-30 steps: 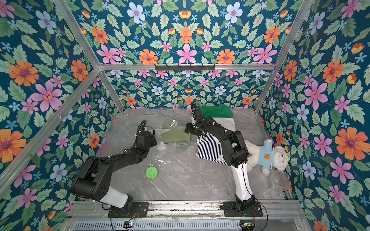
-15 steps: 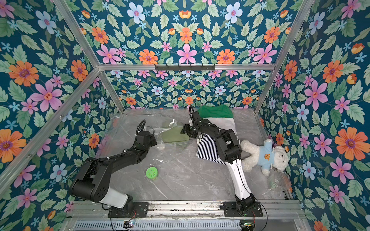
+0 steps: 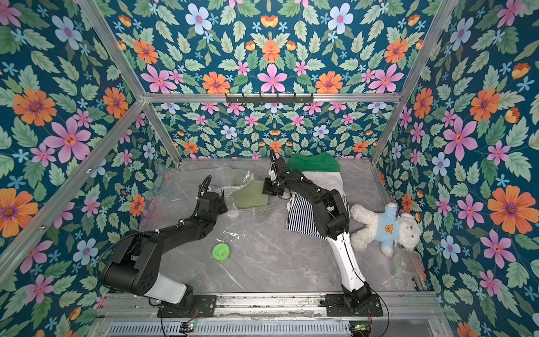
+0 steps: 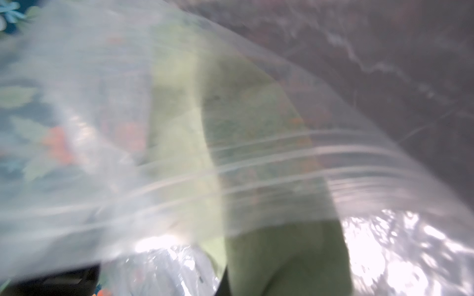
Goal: Take the tank top out of the vacuum bag
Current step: Take out the tank top from the vacuum bag.
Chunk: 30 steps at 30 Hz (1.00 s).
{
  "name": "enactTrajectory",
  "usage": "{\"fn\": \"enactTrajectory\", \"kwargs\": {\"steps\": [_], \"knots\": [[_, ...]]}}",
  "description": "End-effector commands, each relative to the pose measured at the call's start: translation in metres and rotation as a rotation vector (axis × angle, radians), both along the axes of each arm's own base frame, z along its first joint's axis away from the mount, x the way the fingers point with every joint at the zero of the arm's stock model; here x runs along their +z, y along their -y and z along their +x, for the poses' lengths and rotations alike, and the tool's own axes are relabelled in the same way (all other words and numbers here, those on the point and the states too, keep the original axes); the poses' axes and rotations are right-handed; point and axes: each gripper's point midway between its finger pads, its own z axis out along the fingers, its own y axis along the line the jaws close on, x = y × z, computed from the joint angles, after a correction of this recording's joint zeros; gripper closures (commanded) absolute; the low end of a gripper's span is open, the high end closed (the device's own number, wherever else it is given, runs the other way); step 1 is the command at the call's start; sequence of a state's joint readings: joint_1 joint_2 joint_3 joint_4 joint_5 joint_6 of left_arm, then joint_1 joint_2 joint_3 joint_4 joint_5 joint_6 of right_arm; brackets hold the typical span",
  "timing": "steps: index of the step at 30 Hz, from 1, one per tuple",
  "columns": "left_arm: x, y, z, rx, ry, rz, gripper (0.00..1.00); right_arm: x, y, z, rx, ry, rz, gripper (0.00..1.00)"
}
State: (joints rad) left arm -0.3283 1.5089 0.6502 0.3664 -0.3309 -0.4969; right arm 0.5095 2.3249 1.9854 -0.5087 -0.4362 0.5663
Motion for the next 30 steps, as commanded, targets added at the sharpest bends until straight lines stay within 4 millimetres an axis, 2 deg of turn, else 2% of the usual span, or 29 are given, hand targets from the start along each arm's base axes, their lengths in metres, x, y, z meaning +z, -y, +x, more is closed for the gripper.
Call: {"fn": "enactTrajectory", "kwargs": {"steps": [1,7,11,21,30], "knots": [[0.005,-0.015,-0.001,0.087,0.019,0.019,1.00,0.019,0.008,-0.009,0.060,0.063,-0.076,1.00],[-0.006,-0.012,0.001,0.077,-0.030,0.031,1.00,0.063,0.020,-0.016,0.107,0.157,-0.124,1.00],[-0.007,-0.013,0.002,0.079,-0.039,0.039,1.00,0.080,0.030,-0.013,0.149,0.183,-0.196,1.00],[-0.014,-0.022,0.000,0.119,-0.077,0.078,1.00,0.089,0.067,0.024,0.142,0.171,-0.252,1.00],[-0.018,-0.022,0.010,0.141,-0.102,0.089,1.00,0.109,0.131,0.059,-0.003,0.202,-0.216,1.00]]}}
